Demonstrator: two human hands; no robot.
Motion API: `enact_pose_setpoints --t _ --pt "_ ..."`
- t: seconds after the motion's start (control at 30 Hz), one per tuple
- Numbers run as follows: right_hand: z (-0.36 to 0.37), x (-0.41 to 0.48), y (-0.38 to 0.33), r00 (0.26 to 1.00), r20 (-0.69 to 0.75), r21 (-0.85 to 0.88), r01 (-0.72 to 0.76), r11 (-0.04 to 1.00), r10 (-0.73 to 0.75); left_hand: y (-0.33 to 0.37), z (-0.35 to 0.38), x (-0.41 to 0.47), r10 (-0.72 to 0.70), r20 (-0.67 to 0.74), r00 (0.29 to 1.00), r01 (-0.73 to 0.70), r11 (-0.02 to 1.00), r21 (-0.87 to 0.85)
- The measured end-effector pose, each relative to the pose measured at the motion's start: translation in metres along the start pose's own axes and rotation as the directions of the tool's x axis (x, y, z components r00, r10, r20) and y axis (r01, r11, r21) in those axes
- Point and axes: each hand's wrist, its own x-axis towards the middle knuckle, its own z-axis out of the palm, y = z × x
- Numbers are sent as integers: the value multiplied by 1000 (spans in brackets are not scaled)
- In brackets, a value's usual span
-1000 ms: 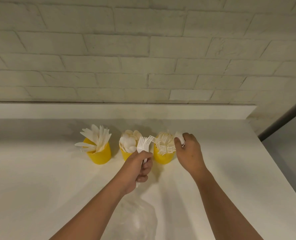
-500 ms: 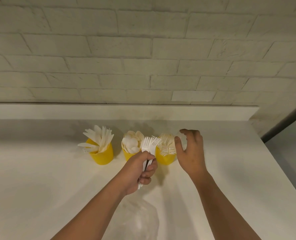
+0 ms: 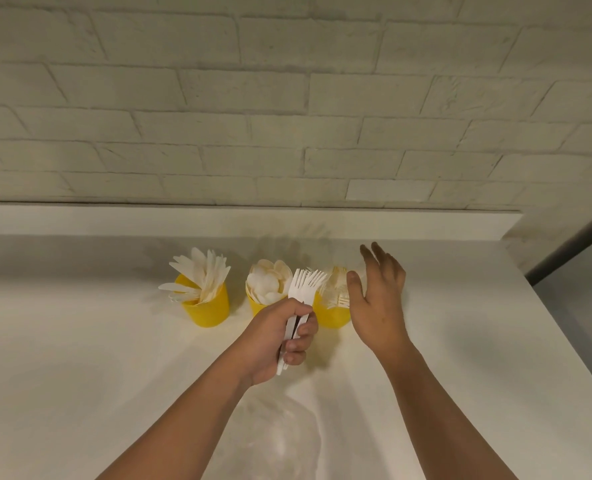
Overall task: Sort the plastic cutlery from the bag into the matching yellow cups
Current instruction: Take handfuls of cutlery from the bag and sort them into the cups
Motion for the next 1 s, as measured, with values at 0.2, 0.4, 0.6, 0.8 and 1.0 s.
enact_pose_setpoints --t 0.2,0.4,0.6,0.8,1.0 --pt "-19 -30 -54 960 265 508 -222 832 94 3 2 -2 -48 83 995 50 998 -26" --pt "-17 -39 -70 921 366 498 -316 808 134 3 6 -5 -90 53 994 87 995 52" --pt "-20 -30 -73 914 373 543 -353 762 159 4 11 -10 144 -105 984 -122 974 191" --pt "-28 -17 -72 900 409 582 -385 716 151 4 2 -8 237 -179 955 -195 955 224" --pt "-31 -10 -71 876 475 547 -373 749 89 6 -2 -7 349 -164 923 -272 891 364"
